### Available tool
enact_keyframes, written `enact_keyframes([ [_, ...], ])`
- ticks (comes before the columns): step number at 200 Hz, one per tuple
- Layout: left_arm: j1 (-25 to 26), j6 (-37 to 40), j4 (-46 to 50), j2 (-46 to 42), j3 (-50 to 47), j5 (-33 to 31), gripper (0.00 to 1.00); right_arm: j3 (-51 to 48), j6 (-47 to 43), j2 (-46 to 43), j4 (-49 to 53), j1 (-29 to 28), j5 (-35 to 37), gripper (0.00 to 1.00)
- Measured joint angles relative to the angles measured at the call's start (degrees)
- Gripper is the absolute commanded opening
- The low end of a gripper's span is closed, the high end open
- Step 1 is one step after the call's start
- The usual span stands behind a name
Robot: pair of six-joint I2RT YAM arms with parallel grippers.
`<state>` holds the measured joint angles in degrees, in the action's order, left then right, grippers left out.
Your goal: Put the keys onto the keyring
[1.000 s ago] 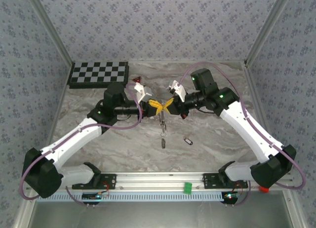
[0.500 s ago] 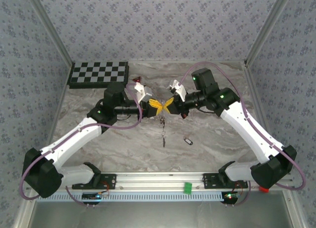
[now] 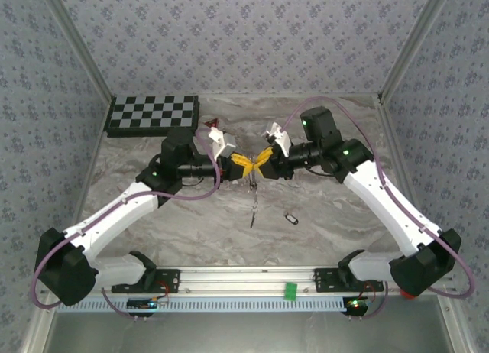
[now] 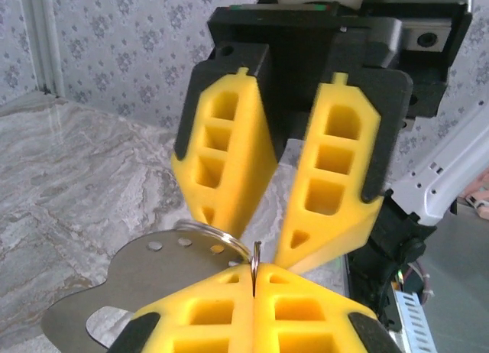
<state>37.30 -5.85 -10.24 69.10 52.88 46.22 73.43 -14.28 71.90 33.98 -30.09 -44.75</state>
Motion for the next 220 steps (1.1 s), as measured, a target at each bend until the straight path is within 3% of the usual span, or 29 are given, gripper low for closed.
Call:
enact_keyframes([
  [59, 0.3, -12.0, -18.1, -1.7, -8.3, -6.0, 0.00, -22.8, 19.2, -13.0, -33.1, 7.1, -2.1, 0.30],
  [109, 2.3, -17.7, -27.3, -2.1, -8.5, -12.0, 0.00, -29.4, 29.5, -16.0, -52.8, 7.0, 1.9, 0.30],
  [157, 3.3, -22.0, -31.1, -2.1, -9.1, -15.8, 0.00, -30.6, 32.7, -15.6, -59.5, 4.1, 5.7, 0.30],
  [220, 3.3, -25.4, -31.2, -1.9, -8.9, -16.1, 0.00, -30.6, 32.7, -15.2, -60.3, 2.2, 7.6, 0.30],
])
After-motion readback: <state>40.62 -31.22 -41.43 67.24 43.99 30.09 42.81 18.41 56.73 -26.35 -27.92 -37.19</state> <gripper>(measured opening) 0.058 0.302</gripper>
